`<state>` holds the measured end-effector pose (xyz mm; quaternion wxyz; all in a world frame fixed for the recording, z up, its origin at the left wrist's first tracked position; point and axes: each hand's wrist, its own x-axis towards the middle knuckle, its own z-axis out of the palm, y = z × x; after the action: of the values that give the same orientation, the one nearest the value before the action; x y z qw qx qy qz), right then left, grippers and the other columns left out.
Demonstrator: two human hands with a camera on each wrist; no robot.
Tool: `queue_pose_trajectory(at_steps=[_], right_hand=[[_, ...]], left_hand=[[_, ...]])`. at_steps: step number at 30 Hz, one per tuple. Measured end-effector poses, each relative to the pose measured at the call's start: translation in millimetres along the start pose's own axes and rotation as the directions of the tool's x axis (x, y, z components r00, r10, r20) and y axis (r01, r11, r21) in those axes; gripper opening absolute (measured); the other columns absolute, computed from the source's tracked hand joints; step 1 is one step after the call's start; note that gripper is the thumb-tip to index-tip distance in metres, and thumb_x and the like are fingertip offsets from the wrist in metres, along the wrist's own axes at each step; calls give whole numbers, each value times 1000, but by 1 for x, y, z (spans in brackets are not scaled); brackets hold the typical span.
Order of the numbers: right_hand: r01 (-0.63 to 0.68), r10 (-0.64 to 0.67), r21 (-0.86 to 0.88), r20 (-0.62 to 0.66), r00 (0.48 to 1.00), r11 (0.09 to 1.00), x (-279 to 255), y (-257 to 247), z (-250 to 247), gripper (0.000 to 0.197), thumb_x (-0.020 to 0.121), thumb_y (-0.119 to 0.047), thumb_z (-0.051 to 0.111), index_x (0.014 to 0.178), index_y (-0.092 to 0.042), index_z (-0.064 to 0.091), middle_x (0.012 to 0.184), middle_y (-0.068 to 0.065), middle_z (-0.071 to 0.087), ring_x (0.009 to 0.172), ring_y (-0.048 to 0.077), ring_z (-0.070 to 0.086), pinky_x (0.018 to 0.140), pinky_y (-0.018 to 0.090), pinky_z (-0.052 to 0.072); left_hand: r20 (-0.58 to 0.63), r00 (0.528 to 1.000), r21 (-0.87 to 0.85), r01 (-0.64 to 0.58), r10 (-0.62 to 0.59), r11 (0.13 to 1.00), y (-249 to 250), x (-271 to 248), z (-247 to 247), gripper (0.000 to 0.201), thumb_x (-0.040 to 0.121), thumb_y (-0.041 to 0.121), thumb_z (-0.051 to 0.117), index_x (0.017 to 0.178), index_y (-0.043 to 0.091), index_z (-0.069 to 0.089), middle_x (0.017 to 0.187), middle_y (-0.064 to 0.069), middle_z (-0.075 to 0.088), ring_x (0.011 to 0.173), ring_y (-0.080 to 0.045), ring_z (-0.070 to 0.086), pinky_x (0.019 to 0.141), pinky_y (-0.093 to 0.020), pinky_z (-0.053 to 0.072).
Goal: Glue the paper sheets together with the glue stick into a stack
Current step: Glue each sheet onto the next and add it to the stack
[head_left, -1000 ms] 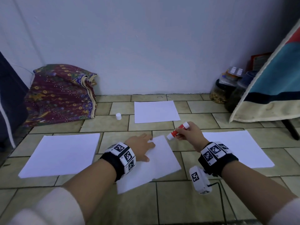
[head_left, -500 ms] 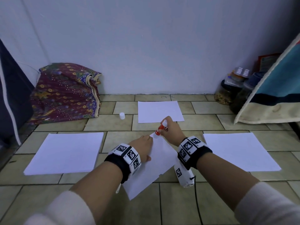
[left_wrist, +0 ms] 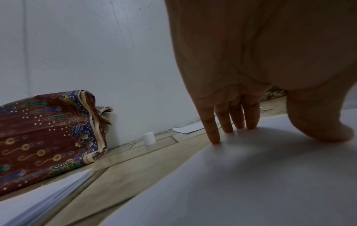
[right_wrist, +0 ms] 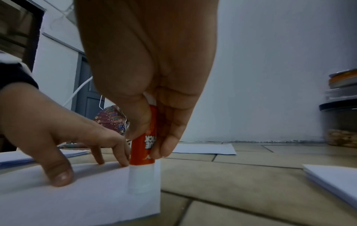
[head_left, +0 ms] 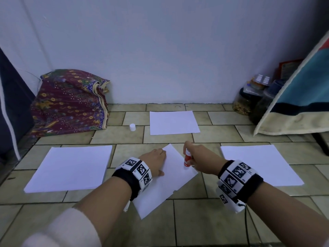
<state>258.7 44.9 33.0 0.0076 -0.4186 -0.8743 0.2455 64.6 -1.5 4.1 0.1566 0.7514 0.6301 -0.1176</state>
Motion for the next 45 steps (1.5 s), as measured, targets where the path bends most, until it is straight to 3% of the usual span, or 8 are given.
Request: queue_pose_trajectory(at_steps=[7, 9, 14, 16, 26, 31, 36, 45], right_hand=[[-92, 92, -3, 111, 990, 996, -11, 10, -18, 22, 90, -12, 61, 102, -13, 43, 98, 6, 61, 82, 20, 56, 61, 20, 43], [-198, 165, 298, 132, 977, 934, -9, 22, -20, 13, 90, -8, 61, 91, -9, 48, 89, 10, 63, 71, 21, 60, 61, 24, 48], [-235, 369, 951, 148, 918, 203, -5, 44, -23, 17, 94, -6, 51, 78, -4, 56, 64, 8, 62, 51, 16, 60, 54, 23, 52], [-199, 399, 976, 148, 905, 88, -2, 44, -23, 19, 95, -8, 50, 77, -5, 57, 60, 5, 63, 48, 14, 60, 51, 22, 53], [-114, 402, 713, -249, 881, 692, 33, 6, -3, 14, 88, -7, 64, 86, -7, 50, 80, 12, 63, 63, 21, 63, 70, 36, 57], [-67, 281, 545, -319, 905, 836, 55, -24, 7, 23, 85, -11, 66, 100, -10, 48, 96, 13, 62, 87, 30, 63, 80, 42, 54], [-56, 140, 334, -236, 962, 941, 72, -46, 13, 22, 92, -6, 57, 110, -7, 46, 91, 8, 61, 79, 21, 54, 58, 20, 38], [22, -20, 31, -50, 999, 999, 50, -33, 5, 24, 90, -1, 54, 105, -10, 39, 101, 15, 63, 80, 24, 55, 66, 32, 44]], left_hand=[[73, 992, 80, -104, 98, 991, -2, -2, -3, 63, 96, 31, 52, 150, 36, 19, 157, -5, 9, 143, -22, 14, 101, -43, 42], [58, 994, 71, -95, 91, 993, -4, -4, -4, 63, 94, 37, 53, 149, 37, 21, 155, -5, 12, 142, -21, 13, 101, -41, 41], [-88, 993, 154, -58, 72, 986, -7, -11, -4, 67, 85, 57, 57, 138, 21, 38, 147, -5, 16, 137, -23, 15, 107, -36, 26], [-100, 989, 128, -94, 108, 987, -5, -12, -1, 64, 86, 51, 59, 133, 13, 39, 152, -5, 11, 140, -23, 13, 107, -36, 29], [-57, 998, 67, -34, 38, 997, -9, -12, -1, 80, 85, 58, 58, 147, 16, 30, 159, -3, 8, 145, -20, 10, 113, -38, 27], [-19, 997, -121, 72, -75, 990, -14, -11, 5, 93, 85, 53, 63, 151, 11, 15, 161, 1, 7, 146, -17, 16, 114, -38, 29], [-25, 997, -157, 66, -70, 985, -13, -16, 4, 93, 87, 50, 62, 153, 10, 10, 161, 2, 3, 145, -16, 17, 112, -33, 27], [-25, 996, -146, 77, -81, 986, -15, -15, 7, 94, 86, 52, 62, 153, 10, 10, 161, 2, 4, 146, -15, 14, 113, -36, 29]])
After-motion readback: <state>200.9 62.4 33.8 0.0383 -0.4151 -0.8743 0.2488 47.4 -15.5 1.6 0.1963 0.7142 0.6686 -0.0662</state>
